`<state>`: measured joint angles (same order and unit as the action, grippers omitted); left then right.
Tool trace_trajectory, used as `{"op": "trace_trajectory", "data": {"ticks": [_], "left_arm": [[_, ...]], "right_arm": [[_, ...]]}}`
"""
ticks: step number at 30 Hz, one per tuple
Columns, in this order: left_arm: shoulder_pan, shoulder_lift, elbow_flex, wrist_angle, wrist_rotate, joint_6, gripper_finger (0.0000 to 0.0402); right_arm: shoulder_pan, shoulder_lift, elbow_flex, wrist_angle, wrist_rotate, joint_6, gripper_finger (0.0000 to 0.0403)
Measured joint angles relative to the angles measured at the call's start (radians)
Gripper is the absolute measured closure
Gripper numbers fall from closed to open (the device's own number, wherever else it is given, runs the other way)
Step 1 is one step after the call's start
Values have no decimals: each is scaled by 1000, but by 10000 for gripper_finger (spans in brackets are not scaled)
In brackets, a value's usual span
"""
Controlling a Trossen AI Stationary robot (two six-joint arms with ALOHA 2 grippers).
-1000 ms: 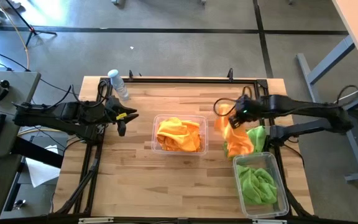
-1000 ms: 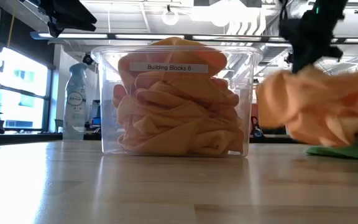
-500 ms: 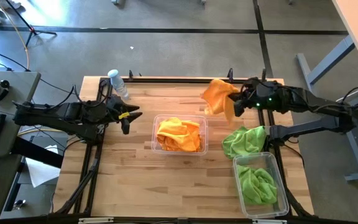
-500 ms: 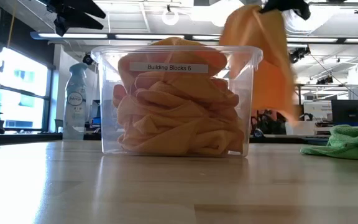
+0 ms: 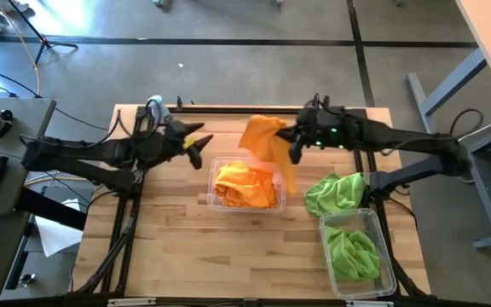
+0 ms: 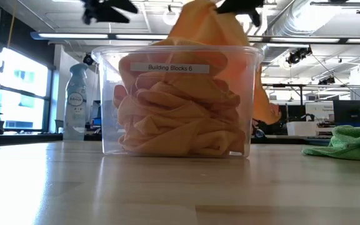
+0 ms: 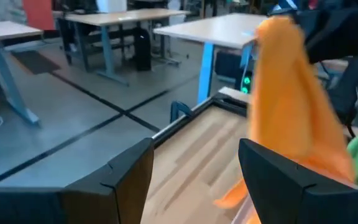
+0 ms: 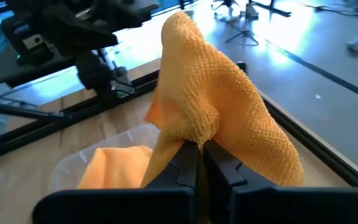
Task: Sort microfiber towel by color & place in baskets
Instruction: Put the orange towel into the bottom transparent bin
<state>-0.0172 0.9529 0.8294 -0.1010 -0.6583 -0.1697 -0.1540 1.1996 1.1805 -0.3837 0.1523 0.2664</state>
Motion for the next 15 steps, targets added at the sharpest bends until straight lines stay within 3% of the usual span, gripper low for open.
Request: {"op": "trace_trajectory", "data": {"ticks": [10, 15], "left_arm": [[67, 281, 269, -10, 238, 157, 176], [102, 376, 354, -12, 357, 189, 176]], "right_arm": [[-36, 173, 0, 267, -203, -148, 401], [-32, 193, 0, 345, -235, -208, 401]]}}
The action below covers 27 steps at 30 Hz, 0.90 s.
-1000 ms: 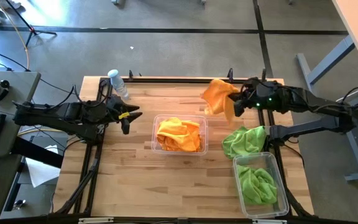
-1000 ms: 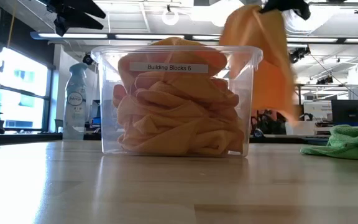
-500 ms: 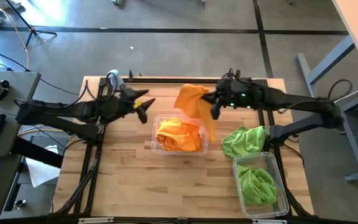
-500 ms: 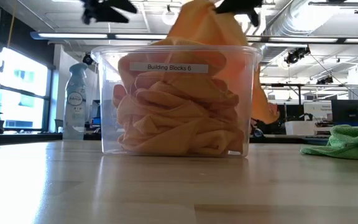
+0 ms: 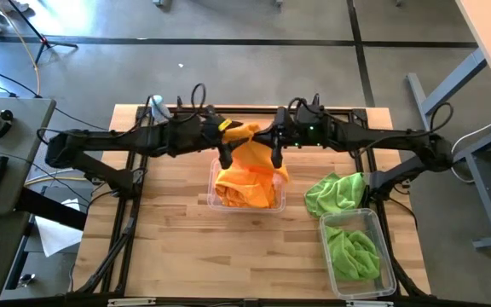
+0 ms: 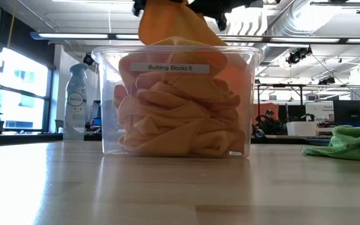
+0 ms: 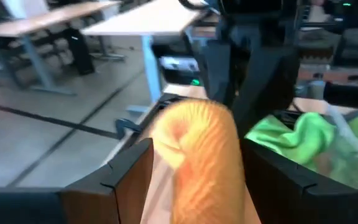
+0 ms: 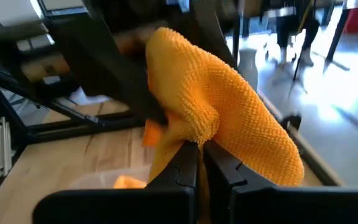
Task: Sort microfiber towel by color & place in baskets
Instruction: Put the orange towel into the bottom transparent bin
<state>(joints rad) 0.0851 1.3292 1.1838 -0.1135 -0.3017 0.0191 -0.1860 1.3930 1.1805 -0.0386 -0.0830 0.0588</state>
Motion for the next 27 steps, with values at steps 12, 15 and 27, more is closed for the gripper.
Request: {"op": "trace_trajectory", "data": {"ticks": [12, 15, 27], "left_arm": [[20, 71, 14, 10, 162, -44, 177], [20, 70, 14, 11, 134, -74, 193], [21, 66, 14, -3, 86, -2, 385]], "right_arm": [[3, -15, 0, 155, -4, -86, 401], [3, -15, 0, 149, -4, -81, 401], [-8, -19, 0, 93, 32, 68, 360]]}}
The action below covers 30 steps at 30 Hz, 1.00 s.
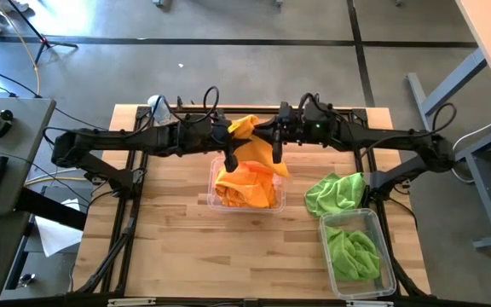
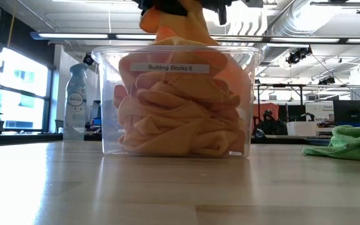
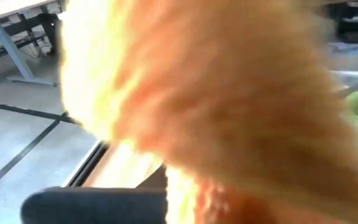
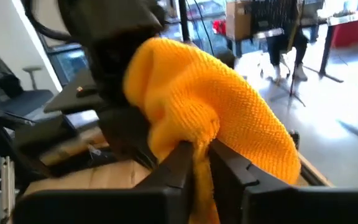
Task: Sort microfiber towel by color & place in baskets
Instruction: Put the orange towel into the bottom transparent bin
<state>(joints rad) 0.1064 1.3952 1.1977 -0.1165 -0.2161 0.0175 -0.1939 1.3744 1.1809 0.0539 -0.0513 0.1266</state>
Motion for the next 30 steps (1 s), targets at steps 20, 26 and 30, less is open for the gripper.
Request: {"op": "trace_trajectory", "data": {"ticks": [20, 26, 30], "left_arm": [[6, -186, 0, -192, 4, 159, 400], [-15, -261, 2, -205, 4, 115, 401], [-61, -275, 78, -307, -27, 114, 401]], "right_arm": [[6, -279, 1, -907, 286, 610, 326], [73, -302, 1, -1181, 288, 796, 394], [120, -301, 1, -1269, 296, 841, 385]]}}
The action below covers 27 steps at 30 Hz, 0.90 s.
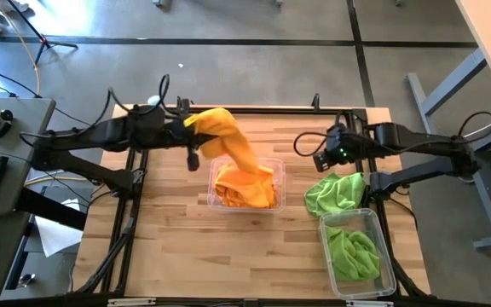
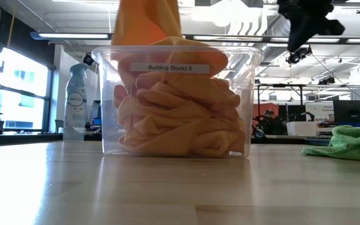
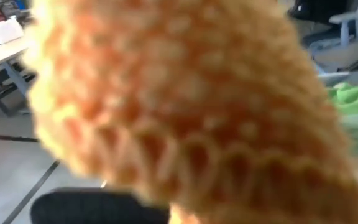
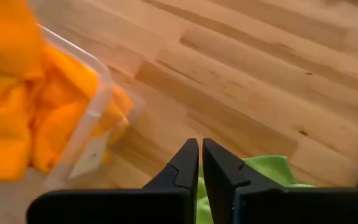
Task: Sort microfiber towel by color & place in baskets
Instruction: Put the orange towel into the bottom transparent bin
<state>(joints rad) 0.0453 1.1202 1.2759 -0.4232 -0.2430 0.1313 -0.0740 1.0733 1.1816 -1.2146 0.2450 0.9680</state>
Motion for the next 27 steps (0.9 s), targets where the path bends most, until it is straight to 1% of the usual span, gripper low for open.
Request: {"op": "trace_trajectory", "data": {"ticks": [4, 6, 10, 16, 19, 22, 27], "left_arm": [[-70, 32, 131, -150, -73, -20, 401], [-104, 64, 189, -204, -82, -44, 401], [-167, 157, 285, -227, -85, -97, 402], [-234, 342, 423, -246, -95, -178, 401], [-256, 419, 457, -269, -103, -229, 401], [-265, 468, 465, -295, -104, -267, 401], [-249, 521, 465, -469, -108, -365, 401]], "right_arm": [[50, 0, 0, -27, 46, 21, 399], [72, 0, 0, -30, 59, 20, 400], [110, 0, 0, -44, 69, 20, 400], [160, 0, 0, -55, 69, 19, 402], [193, 0, 0, -58, 70, 19, 402], [230, 0, 0, -61, 82, 19, 402], [286, 0, -1, -85, 103, 19, 402]]}}
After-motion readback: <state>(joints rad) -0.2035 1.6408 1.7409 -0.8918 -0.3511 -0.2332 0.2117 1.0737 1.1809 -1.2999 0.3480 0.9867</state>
